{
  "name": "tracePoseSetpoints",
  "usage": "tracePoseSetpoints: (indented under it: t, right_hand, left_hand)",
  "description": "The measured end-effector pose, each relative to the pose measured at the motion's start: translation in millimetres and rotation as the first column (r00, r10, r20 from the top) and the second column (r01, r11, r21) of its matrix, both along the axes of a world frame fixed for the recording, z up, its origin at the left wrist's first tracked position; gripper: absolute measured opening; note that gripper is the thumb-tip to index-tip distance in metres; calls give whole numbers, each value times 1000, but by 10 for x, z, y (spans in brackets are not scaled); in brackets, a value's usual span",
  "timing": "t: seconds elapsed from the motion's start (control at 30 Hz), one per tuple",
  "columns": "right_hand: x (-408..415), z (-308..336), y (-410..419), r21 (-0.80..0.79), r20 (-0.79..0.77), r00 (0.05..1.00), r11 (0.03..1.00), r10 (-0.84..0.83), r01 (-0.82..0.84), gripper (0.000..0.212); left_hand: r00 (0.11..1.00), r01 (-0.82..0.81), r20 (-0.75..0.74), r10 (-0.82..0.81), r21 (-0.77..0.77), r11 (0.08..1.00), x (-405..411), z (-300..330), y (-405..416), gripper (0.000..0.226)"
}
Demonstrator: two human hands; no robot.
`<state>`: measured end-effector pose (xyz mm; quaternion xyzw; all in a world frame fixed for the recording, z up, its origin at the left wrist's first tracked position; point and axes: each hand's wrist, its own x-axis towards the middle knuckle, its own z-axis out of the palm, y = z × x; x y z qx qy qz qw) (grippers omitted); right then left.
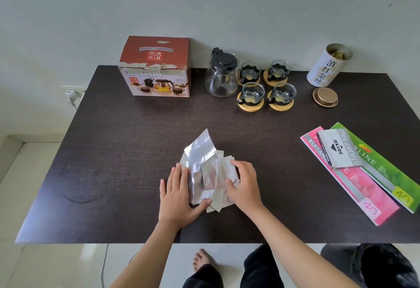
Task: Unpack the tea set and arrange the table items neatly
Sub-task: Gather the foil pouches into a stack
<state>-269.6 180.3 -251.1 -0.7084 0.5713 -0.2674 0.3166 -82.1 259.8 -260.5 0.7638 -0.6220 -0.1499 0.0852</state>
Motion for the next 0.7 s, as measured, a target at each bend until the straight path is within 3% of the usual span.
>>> tracePoseSetpoints:
  t: [0.27, 0.5, 0.7]
  right_hand:
    - [-99, 13, 56, 99, -1, 1000, 995, 17, -16, 59]
    - [-118, 7, 180, 132, 49, 999, 991, 21, -27, 62]
    - [62, -27, 414, 174, 76, 984, 969, 162, -173, 92]
  left_hand:
    - [996, -41, -88, 35, -63, 997, 24, -99, 15, 89]
    - [994, -67, -88, 60, -72, 995, 26, -126, 20, 86]
    - [987, -60, -158, 39, -128, 990, 15, -122, 39, 72]
